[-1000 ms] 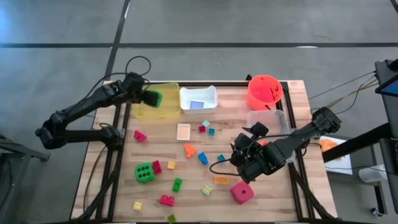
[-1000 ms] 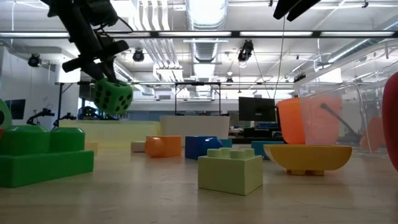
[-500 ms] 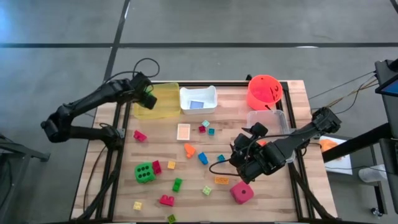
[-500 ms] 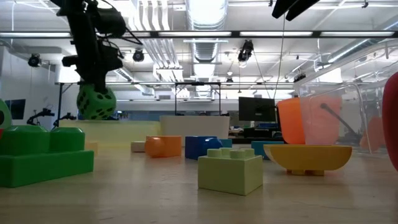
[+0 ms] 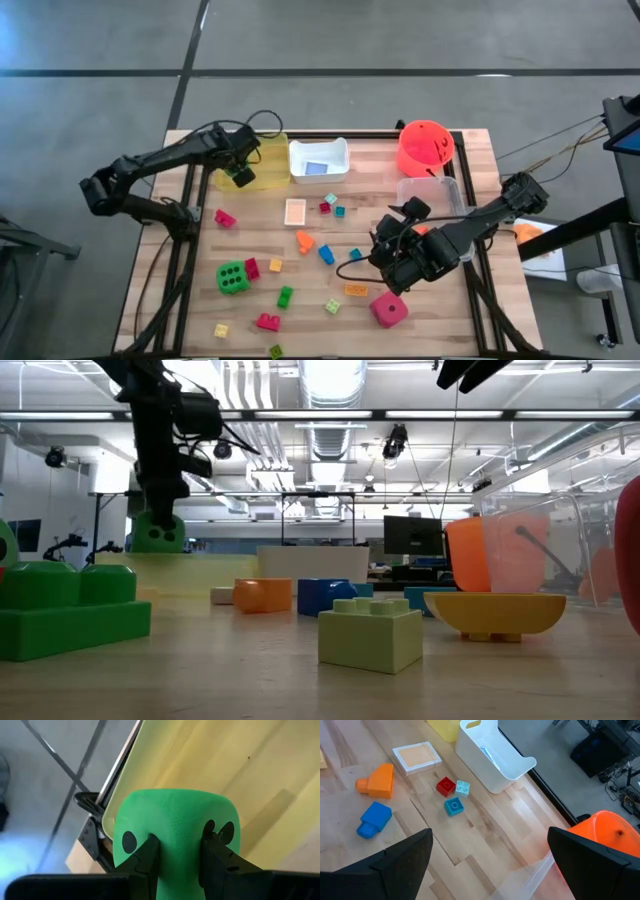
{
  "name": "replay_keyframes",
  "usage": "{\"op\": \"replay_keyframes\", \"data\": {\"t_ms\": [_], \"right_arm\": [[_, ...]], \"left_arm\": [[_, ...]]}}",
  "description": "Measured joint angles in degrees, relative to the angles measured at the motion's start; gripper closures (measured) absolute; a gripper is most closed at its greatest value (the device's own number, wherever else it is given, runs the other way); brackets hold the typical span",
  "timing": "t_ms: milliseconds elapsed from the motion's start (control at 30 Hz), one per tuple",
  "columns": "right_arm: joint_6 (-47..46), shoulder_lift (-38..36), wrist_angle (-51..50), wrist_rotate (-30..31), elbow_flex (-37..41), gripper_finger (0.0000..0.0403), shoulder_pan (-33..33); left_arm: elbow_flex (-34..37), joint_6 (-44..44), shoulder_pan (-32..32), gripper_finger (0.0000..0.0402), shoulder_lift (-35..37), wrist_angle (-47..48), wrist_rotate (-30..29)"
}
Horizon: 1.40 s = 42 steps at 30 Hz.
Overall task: Pick & Place Toys
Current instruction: Put the green dice into the yellow bin
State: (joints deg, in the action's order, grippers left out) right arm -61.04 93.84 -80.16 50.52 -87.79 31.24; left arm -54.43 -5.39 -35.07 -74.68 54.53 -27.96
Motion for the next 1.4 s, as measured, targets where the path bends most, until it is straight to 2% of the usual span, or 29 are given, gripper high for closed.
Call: {"op": "replay_keyframes", "data": {"t_ms": [367,567,867,1333,1400], "right_arm": [[0.00,0.00,0.25,-0.01,0.00,0.0014,0.00],[0.23,0.00,0.80,-0.02,0.00,0.0014,0.00],[0.22,-0.02,1.22,-0.90,-0.02,0.0014,0.00],[0.20,-0.02,1.55,-1.09,-0.02,0.0014,0.00],[0.20,-0.02,1.56,-1.12,-0.02,0.0014,0.00]], "left_arm": [[2.80,-10.76,4.29,0.0311,-0.47,-0.73,-1.03],[6.24,-8.93,6.44,0.0311,-0.45,-4.92,-4.61],[10.82,-3.46,6.54,0.0311,-0.43,-7.23,-4.39],[13.58,-4.80,8.28,0.0318,-0.32,-9.49,-4.88],[13.60,-4.10,8.81,0.0304,-0.36,-9.69,-4.84]]}}
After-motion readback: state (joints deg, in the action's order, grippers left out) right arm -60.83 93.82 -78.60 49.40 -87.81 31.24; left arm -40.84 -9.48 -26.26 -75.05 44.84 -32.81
